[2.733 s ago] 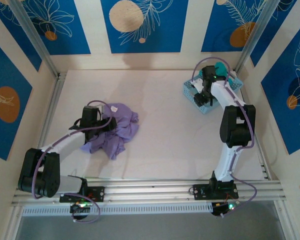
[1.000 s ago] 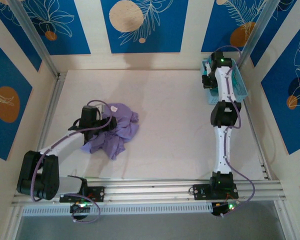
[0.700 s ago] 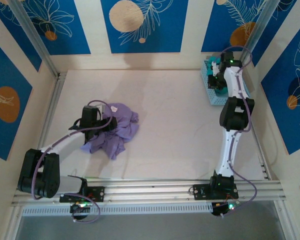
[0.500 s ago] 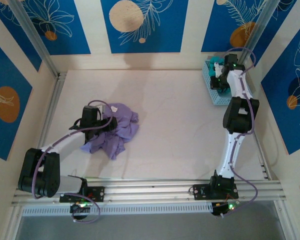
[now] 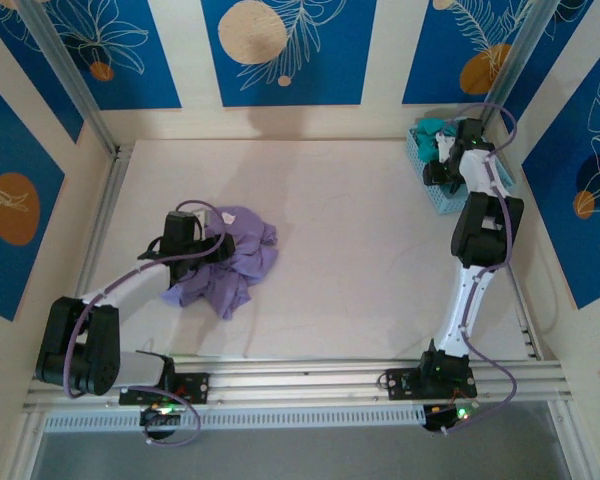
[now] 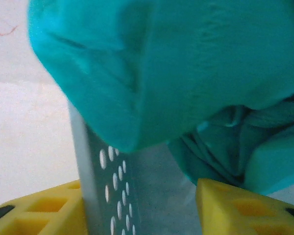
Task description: Fold the inside-out t-shirt
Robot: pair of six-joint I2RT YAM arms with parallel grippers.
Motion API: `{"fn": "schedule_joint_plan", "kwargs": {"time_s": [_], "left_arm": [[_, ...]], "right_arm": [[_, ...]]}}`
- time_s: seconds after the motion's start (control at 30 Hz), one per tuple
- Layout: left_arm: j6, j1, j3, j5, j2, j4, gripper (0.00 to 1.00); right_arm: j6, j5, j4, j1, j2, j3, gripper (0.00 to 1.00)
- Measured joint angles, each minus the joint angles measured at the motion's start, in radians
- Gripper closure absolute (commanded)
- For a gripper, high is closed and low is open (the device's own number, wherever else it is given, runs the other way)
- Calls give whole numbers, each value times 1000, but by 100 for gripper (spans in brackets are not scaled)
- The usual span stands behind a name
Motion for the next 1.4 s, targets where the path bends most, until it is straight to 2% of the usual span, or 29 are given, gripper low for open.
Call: {"fn": "schedule_joint_plan", "kwargs": {"time_s": [0.03, 0.1, 0.33, 0.43, 0.53, 0.63, 0.77, 0.87, 1.03, 1.17, 1.27, 1.4], "left_arm": [[0, 0, 0, 0, 0, 0, 28], [0, 0, 0, 1, 0, 0, 28], [-2, 0, 0, -1, -6, -3, 26], [-3, -1, 0, -35, -36, -17, 28], [3, -1, 0, -81, -62, -29, 39], [7, -1, 1, -97, -61, -48, 53], [8, -2, 0, -80, -48, -61, 83], [4, -2, 0, -48, -54, -60, 100], [-31, -2, -35, 28, -163, -28, 100], [-62, -2, -38, 97, -275, 13, 100], [-64, -2, -37, 117, -338, 21, 100], [-63, -2, -37, 119, -359, 16, 100]], "right_arm": [[9, 3, 0, -2, 0, 0, 25], [25, 3, -1, -2, -3, 0, 19], [108, -28, -28, 13, -89, 6, 13], [148, -51, -33, 37, -174, 14, 13], [187, -80, -31, 96, -274, 19, 14], [206, -95, -26, 206, -363, 16, 16], [212, -127, -3, 417, -452, -51, 18], [213, -188, 23, 562, -514, -185, 20], [251, -282, 120, 719, -597, -467, 23], [323, -348, 268, 808, -583, -647, 25], [385, -392, 370, 831, -517, -701, 26], [440, -405, 473, 844, -407, -695, 34]]}}
